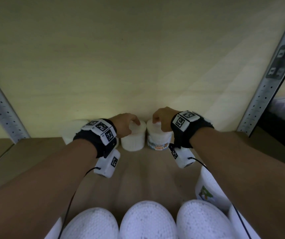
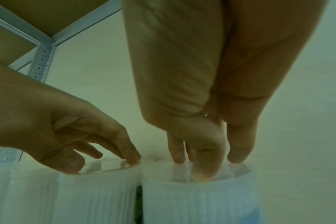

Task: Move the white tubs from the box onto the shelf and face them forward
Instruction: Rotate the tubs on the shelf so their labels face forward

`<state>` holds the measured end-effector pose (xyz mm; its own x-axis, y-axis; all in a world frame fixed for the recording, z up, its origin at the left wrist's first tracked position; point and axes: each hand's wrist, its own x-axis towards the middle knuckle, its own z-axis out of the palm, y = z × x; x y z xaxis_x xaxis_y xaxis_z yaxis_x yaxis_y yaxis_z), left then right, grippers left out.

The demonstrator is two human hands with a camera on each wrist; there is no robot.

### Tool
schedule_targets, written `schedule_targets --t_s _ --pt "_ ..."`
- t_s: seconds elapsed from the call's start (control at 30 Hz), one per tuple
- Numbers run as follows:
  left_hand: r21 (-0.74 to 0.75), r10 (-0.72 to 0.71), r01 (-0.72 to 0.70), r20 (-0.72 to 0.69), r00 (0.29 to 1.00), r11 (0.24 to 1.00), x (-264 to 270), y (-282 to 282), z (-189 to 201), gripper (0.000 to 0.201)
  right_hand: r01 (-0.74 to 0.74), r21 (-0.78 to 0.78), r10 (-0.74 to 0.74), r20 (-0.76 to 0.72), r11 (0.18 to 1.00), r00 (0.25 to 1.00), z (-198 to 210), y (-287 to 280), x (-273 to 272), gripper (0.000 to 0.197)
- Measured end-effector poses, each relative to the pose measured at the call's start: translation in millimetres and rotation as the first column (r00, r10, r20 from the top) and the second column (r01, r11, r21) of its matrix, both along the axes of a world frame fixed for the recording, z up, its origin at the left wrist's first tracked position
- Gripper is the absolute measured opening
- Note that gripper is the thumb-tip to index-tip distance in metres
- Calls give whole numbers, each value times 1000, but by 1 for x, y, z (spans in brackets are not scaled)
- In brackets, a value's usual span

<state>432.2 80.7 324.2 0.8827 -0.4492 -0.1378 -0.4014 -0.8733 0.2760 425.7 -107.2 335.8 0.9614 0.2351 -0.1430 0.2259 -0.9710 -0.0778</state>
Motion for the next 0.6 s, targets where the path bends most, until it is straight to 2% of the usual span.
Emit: schedule_targets --t_s 0.1,0.23,0.27,0.37,0.43,0.6 --pt "-22 -17 17 0 1000 1000 -3 -3 2 56 -8 -16 9 6 1000 1000 0 1 -1 42" --pt "-137 102 -84 127 987 987 -5 -10 0 33 -8 -1 8 10 1000 1000 0 -1 -2 43" --pt "-154 148 -124 158 976 980 -4 -11 -4 35 -7 1 7 10 1000 1000 -1 -1 -2 42" --pt "-68 206 -197 188 960 978 -6 -15 -14 50 -1 2 1 11 1000 1000 -2 -1 -2 43" --pt "-26 206 -206 211 955 978 -7 -16 -20 52 8 9 -8 6 1000 1000 -2 -1 -1 43" --pt "-75 162 -152 156 974 986 -6 -11 -16 48 1 16 -1 -4 1000 1000 -3 -2 1 43"
